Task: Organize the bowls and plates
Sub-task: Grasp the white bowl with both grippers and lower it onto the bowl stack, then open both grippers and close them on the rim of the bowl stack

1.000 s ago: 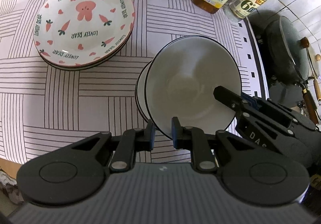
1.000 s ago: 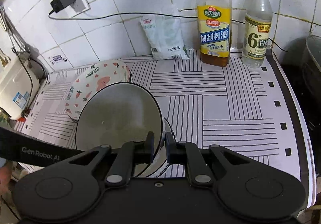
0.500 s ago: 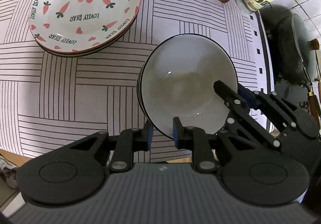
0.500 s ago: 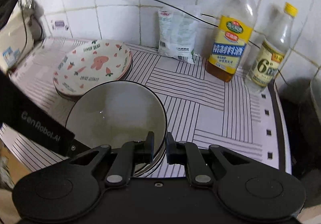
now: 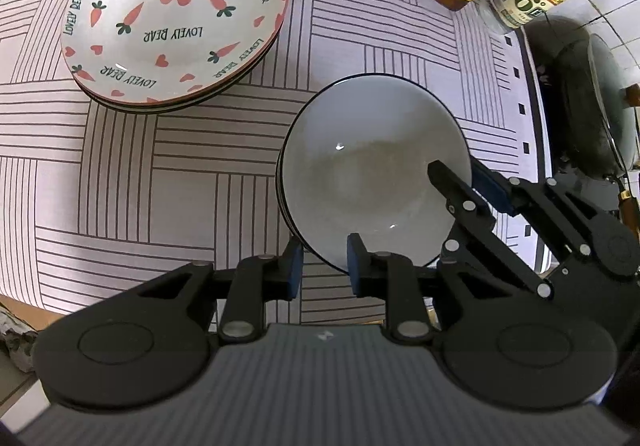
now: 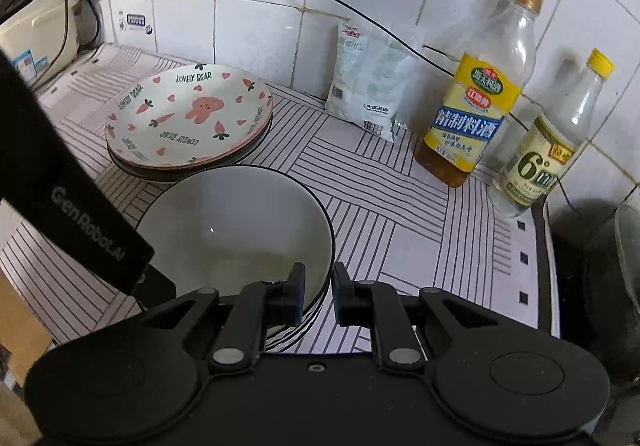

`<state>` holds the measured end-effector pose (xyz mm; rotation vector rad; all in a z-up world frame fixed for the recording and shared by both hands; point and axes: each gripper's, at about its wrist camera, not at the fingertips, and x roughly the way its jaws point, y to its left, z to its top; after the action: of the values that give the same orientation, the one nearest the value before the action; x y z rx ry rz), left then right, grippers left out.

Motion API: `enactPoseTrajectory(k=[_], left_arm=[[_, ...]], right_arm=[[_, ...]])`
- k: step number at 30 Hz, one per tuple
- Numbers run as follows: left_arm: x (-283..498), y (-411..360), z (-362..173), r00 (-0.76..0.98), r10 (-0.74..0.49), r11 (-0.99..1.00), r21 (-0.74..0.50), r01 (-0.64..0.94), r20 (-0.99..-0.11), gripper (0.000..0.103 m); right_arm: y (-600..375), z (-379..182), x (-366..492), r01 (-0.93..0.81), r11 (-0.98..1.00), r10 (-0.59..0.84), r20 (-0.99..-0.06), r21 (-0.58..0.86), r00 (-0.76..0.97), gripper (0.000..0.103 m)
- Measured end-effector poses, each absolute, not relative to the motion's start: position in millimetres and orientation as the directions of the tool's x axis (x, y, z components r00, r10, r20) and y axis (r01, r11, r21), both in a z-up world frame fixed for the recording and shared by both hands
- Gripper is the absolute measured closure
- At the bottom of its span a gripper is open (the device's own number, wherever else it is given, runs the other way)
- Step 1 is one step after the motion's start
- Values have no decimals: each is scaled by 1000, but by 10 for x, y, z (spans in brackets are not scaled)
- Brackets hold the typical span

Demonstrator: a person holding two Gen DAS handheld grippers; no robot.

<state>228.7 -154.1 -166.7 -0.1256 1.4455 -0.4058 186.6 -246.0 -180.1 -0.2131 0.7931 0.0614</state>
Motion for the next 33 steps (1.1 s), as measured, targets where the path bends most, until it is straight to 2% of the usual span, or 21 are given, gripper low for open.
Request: enactPoseTrajectory(k=[7, 13, 23, 29, 33], left_arm=[[2081, -1455, -1416, 144, -401, 894, -353, 274, -905, 72], [1808, -1288, -1169, 207, -484, 843, -390, 370, -850, 71], [1374, -942, -940, 311, -545, 804, -380, 458, -779, 69], [1241, -771, -996, 370, -550, 807, -364, 465, -748, 64], [1203, -678, -1109, 383, -577, 796, -393, 460, -721, 62]], right_arm=[[-2526, -1658, 1568, -76, 995, 18, -656, -60, 755, 84], [-2454, -1560, 1218, -31, 999, 14, -627, -17, 779, 83], [-2266, -1432, 626, -17, 999, 30, -559, 30, 829, 72], [-2201, -1596, 494, -44, 999, 48, -542, 20, 839, 67], [-2183, -1748, 497, -69, 998, 65, -537, 13, 841, 58]])
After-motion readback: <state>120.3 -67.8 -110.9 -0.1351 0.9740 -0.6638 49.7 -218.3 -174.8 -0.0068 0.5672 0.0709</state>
